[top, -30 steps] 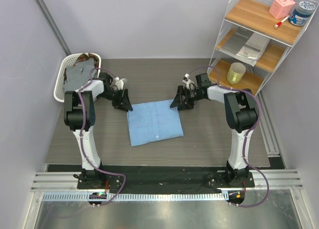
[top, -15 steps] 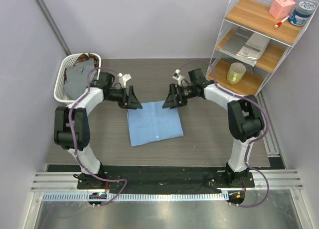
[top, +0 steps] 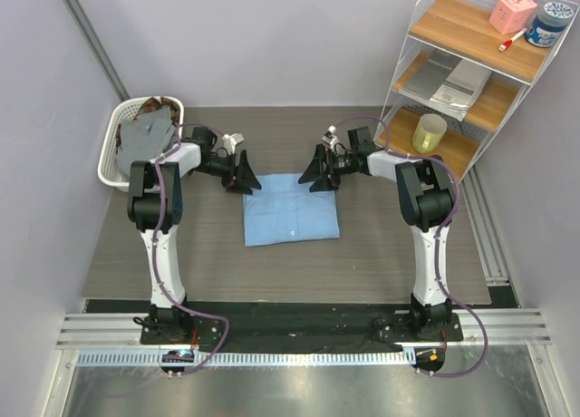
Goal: Fold and stack the long sleeve shirts
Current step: Fold the shirt
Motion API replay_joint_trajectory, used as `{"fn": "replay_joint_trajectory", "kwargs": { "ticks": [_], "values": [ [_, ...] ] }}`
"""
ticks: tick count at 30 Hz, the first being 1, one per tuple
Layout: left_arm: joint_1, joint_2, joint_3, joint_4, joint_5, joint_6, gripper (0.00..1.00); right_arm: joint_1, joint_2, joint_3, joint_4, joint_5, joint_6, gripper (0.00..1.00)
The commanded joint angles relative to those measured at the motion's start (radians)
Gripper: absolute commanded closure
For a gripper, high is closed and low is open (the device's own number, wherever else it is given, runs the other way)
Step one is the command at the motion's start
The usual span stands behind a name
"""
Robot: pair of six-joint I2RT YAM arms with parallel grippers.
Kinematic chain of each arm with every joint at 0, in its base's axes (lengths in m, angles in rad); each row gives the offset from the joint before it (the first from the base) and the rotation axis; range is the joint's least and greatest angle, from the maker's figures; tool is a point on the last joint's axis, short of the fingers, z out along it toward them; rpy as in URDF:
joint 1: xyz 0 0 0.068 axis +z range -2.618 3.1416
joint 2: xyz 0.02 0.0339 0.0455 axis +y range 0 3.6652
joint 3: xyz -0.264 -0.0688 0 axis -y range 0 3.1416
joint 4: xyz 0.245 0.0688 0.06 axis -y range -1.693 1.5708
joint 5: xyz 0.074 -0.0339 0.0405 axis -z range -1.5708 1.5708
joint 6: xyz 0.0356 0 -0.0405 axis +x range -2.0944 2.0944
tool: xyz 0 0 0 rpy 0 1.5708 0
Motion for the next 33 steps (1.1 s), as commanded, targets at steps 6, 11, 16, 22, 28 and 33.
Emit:
{"fn": "replay_joint_trajectory", "kwargs": {
  "ticks": [6, 11, 16, 22, 28, 33],
  "values": [
    [-0.131, -0.487, -0.433, 0.080, 0.142, -0.090, 0.33, 0.191, -0.426, -0.364, 0.161, 0.024, 0.210, 0.05],
    [-0.210, -0.452, -0.611, 0.409, 0.124, -0.328, 0.34, 0.197, -0.385, -0.550, 0.321, 0.028, 0.286, 0.07],
    [-0.175, -0.211, -0.559, 0.379, 0.081, -0.267, 0.37, 0.069, -0.188, -0.535, 0.261, 0.026, 0.218, 0.10],
    [-0.153, -0.241, -0.654, 0.322, 0.076, -0.184, 0.38, -0.051, -0.089, -0.464, -0.152, 0.044, -0.091, 0.14],
    [-0.199, -0.422, -0.599, -0.019, 0.116, 0.139, 0.36, -0.082, -0.083, -0.110, -0.625, 0.300, -0.548, 0.20],
    [-0.092, -0.586, -0.483, -0.081, 0.099, 0.149, 0.36, 0.004, -0.094, 0.195, -0.639, 0.412, -0.520, 0.24]
  ]
}}
